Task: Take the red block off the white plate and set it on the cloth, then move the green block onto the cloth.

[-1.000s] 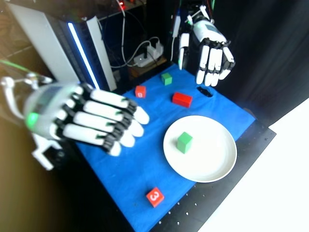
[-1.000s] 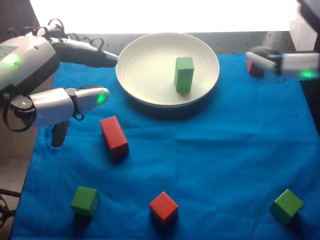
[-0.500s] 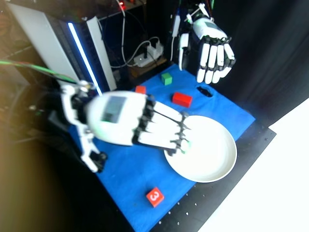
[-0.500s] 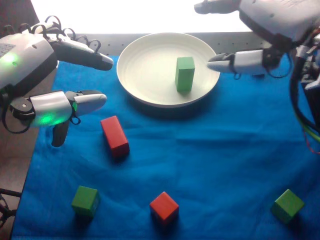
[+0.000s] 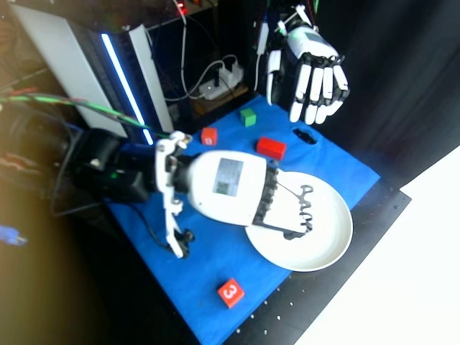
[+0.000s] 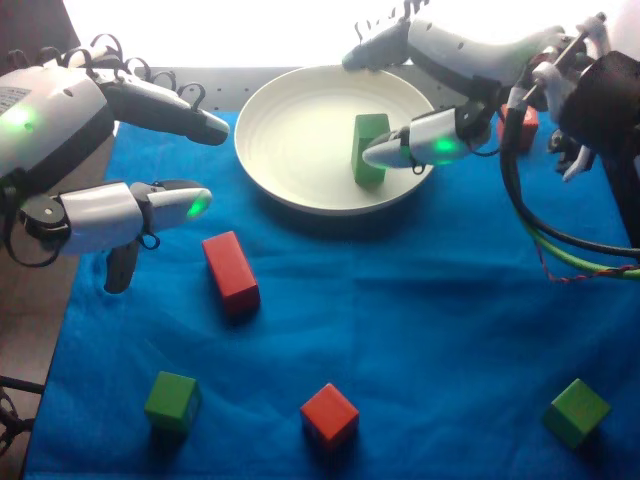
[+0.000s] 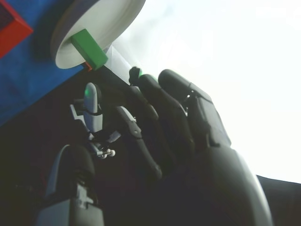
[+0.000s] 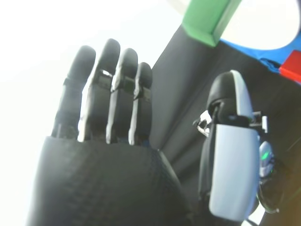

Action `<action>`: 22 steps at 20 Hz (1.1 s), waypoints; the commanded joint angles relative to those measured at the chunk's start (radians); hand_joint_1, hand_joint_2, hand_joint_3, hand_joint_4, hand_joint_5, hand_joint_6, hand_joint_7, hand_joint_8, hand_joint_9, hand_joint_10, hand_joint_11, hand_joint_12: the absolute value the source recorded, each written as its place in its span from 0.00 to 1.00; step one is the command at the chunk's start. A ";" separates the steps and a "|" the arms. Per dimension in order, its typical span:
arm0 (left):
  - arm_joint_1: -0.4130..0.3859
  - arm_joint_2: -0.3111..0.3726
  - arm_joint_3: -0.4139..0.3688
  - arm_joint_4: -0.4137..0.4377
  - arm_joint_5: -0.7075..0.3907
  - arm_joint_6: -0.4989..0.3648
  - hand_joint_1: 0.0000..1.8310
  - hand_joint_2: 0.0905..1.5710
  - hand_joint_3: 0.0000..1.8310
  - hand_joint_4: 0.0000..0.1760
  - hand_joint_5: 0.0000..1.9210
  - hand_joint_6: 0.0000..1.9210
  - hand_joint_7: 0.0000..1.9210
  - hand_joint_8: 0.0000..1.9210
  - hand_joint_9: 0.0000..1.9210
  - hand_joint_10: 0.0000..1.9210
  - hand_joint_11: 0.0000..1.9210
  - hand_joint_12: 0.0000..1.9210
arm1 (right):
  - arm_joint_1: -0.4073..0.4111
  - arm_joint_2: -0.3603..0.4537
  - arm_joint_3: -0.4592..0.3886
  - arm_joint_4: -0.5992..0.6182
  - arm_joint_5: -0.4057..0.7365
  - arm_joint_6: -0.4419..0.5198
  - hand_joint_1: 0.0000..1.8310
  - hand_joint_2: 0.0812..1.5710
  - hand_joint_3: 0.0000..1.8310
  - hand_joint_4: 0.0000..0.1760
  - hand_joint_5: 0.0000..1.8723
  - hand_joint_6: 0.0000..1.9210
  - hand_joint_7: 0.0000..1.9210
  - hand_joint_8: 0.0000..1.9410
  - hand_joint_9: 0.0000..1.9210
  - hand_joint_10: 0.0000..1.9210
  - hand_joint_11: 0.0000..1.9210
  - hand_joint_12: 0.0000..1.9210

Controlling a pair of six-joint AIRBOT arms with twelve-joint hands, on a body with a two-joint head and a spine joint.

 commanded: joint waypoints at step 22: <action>-0.006 0.027 -0.021 0.002 -0.182 -0.001 0.48 0.78 0.00 0.99 0.37 0.71 0.43 0.02 0.26 0.36 0.10 0.65 | 0.017 -0.106 0.125 -0.028 0.018 0.002 0.53 0.59 0.01 0.00 0.37 0.01 0.42 0.01 0.44 0.12 0.19 0.75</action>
